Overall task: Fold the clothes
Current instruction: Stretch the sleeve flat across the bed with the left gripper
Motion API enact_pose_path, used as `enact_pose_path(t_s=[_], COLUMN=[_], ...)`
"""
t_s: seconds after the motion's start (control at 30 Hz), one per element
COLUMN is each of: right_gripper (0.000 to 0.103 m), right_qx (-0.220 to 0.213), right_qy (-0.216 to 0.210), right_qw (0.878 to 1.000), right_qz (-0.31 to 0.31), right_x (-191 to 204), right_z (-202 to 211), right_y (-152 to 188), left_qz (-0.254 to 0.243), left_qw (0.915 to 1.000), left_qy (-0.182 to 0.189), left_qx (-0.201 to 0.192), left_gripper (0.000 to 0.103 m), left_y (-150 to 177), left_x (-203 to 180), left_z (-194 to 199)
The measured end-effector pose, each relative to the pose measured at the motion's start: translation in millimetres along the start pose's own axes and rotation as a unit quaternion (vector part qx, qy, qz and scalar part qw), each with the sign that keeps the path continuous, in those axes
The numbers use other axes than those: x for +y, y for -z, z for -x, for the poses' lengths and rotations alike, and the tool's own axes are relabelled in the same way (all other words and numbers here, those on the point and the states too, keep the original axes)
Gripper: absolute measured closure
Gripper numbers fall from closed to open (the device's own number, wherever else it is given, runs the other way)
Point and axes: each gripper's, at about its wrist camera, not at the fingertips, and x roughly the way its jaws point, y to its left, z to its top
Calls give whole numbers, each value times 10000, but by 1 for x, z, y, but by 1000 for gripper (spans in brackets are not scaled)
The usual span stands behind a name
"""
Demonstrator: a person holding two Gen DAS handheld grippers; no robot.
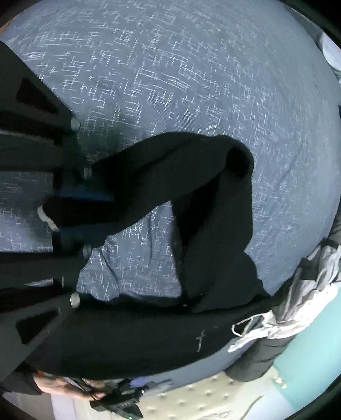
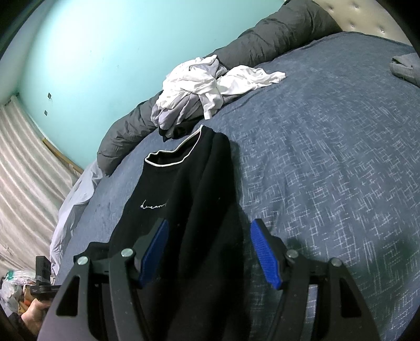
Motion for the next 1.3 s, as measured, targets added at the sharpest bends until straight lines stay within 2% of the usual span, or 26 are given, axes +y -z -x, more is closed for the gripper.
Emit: enact_pose_path(t_s=[0.03, 0.17, 0.33, 0.43, 0.63, 0.73, 0.83, 0.9, 1.03, 1.13, 1.23, 1.3], right_gripper=[37, 37, 37, 37, 37, 37, 37, 37, 37, 37, 37, 37], right_qx=[-4, -29, -24, -16, 5, 36, 48, 26, -135, -97, -74, -29], right_qy=[-1, -4, -1, 33, 106, 148, 213, 279, 438, 502, 488, 535], right_qw=[10000, 10000, 10000, 10000, 9999, 9998, 9997, 9996, 9989, 9983, 9974, 9975], right_qz=[-16, -48, -36, -13, 74, 95, 70, 34, -67, -292, -517, -451], right_x=[-1, -3, -2, -1, 2, 2, 0, -3, -7, -11, -11, -7], right_z=[0, 2, 2, 1, 0, -2, -1, 1, 16, 25, 38, 50], right_y=[0, -1, -1, -1, 1, 3, 2, 0, -3, 1, 4, 7], left_qz=[-25, -220, -104, -20, 274, 587, 934, 1067, 1129, 965, 523, 291], left_qw=[10000, 9987, 9929, 9893, 9836, 9849, 9840, 9810, 9778, 9828, 9917, 9944], left_qy=[-25, -360, -942, -1161, -1399, -1344, -1278, -1328, -1254, -903, -328, 66], left_qx=[-13, -272, -724, -885, -1103, -918, -820, -926, -1239, -1287, -1124, -1012], left_gripper=[98, 99, 99, 99, 99, 98, 93, 76, 72, 69, 69, 69], left_y=[-2, -11, -30, -37, -46, -48, -48, -44, -35, -29, -21, -15], left_x=[2, 9, 44, 64, 101, 121, 135, 138, 131, 111, 69, 41], left_z=[2, 34, 95, 122, 140, 122, 101, 95, 94, 87, 71, 63])
